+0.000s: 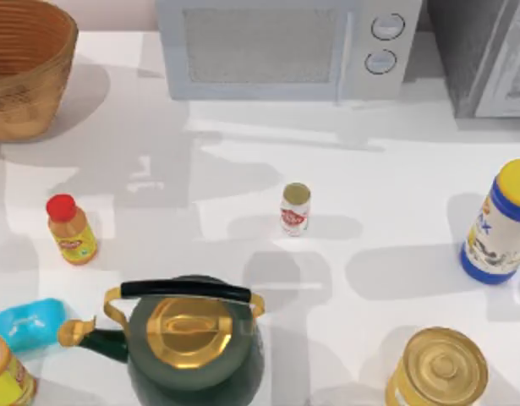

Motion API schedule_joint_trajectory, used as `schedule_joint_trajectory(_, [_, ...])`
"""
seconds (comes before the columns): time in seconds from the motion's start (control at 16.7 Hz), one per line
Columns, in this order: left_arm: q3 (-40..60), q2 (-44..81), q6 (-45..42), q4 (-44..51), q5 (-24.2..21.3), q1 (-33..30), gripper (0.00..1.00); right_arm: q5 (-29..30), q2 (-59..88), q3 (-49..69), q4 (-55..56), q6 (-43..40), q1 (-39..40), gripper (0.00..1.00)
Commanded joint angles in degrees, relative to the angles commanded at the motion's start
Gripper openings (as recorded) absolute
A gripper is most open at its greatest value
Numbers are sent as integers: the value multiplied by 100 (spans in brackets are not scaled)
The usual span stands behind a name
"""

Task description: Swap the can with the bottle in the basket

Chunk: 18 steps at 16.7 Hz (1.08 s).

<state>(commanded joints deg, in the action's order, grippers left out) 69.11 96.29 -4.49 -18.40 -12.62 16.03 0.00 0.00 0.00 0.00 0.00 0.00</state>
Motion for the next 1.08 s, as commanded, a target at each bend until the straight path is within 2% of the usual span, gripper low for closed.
schedule_joint_trajectory(0.3, [573, 51, 73, 827, -39, -457, 0, 0, 0, 0, 0, 0, 0, 100])
schedule_joint_trajectory(0.66, [630, 134, 71, 729, -26, -454, 0, 0, 0, 0, 0, 0, 0, 100])
schedule_joint_trajectory(1.08, [1092, 1253, 102, 149, 82, -599, 0, 0, 0, 0, 0, 0, 0, 100])
